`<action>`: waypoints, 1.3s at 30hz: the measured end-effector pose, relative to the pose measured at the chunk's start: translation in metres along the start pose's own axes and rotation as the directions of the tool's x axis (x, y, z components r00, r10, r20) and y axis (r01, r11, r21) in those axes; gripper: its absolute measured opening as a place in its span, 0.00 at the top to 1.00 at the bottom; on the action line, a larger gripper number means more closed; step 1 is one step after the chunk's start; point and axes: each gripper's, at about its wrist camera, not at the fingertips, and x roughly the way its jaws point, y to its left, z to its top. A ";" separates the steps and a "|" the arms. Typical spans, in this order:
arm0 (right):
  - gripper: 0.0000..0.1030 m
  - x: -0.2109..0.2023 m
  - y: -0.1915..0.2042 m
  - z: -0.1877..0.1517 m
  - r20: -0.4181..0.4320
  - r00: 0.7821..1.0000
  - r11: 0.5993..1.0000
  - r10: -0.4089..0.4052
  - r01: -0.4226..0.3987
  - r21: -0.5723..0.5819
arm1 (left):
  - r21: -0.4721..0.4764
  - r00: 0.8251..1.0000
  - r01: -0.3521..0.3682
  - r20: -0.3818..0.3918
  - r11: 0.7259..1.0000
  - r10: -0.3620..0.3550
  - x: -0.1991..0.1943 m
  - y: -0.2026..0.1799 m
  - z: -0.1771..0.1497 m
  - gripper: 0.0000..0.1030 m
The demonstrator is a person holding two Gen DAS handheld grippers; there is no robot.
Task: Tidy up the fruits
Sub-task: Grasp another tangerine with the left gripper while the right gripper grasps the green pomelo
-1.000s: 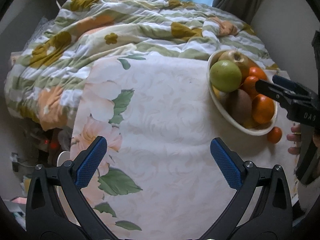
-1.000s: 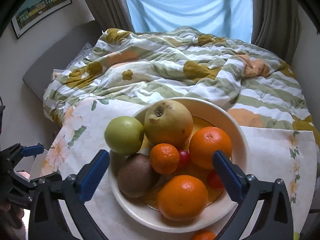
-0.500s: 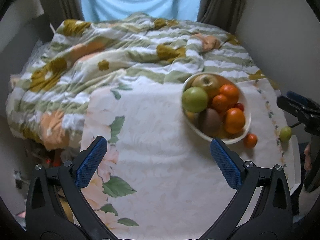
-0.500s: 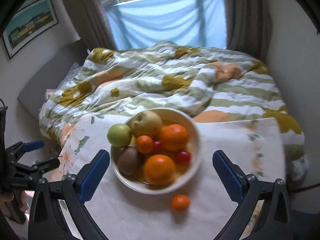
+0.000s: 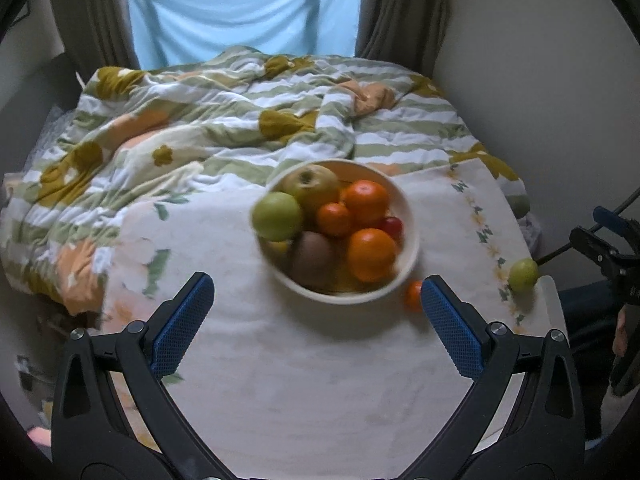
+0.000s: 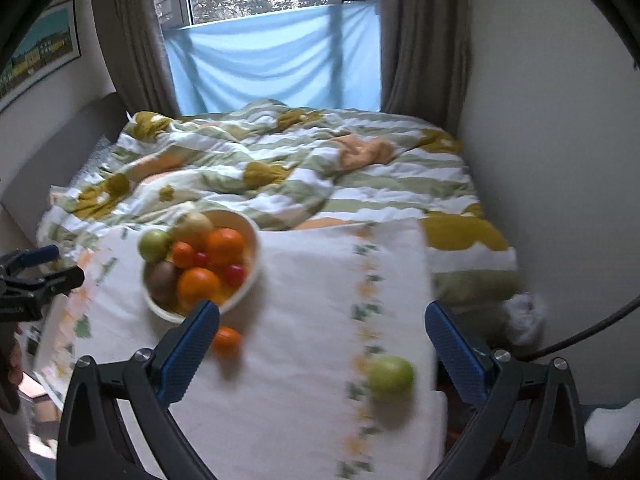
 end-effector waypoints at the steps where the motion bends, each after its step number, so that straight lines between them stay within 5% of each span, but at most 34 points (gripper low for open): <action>1: 0.00 0.000 -0.007 -0.004 0.000 1.000 1.000 0.000 0.000 -0.008 | -0.003 1.000 0.002 -0.003 1.000 -0.002 0.003 -0.007 -0.002 0.00; 17: 0.00 0.058 -0.050 -0.064 -0.051 0.993 0.990 0.102 -0.107 -0.096 | 0.036 0.998 0.026 -0.058 0.999 -0.024 0.084 -0.093 -0.040 0.00; 24: 0.01 0.077 -0.054 -0.074 -0.073 0.991 0.983 0.115 -0.124 -0.134 | 0.046 0.992 0.048 -0.116 0.998 -0.042 0.120 -0.107 -0.047 0.25; 33: 0.05 0.095 -0.058 -0.082 -0.118 0.983 0.979 0.137 -0.153 -0.133 | 0.062 0.985 0.040 -0.168 0.997 -0.029 0.148 -0.119 -0.054 0.45; 39: 0.09 0.100 -0.055 -0.082 -0.139 0.981 0.974 0.137 -0.159 -0.162 | 0.077 0.982 -0.033 -0.183 0.997 0.046 0.158 -0.120 -0.053 0.59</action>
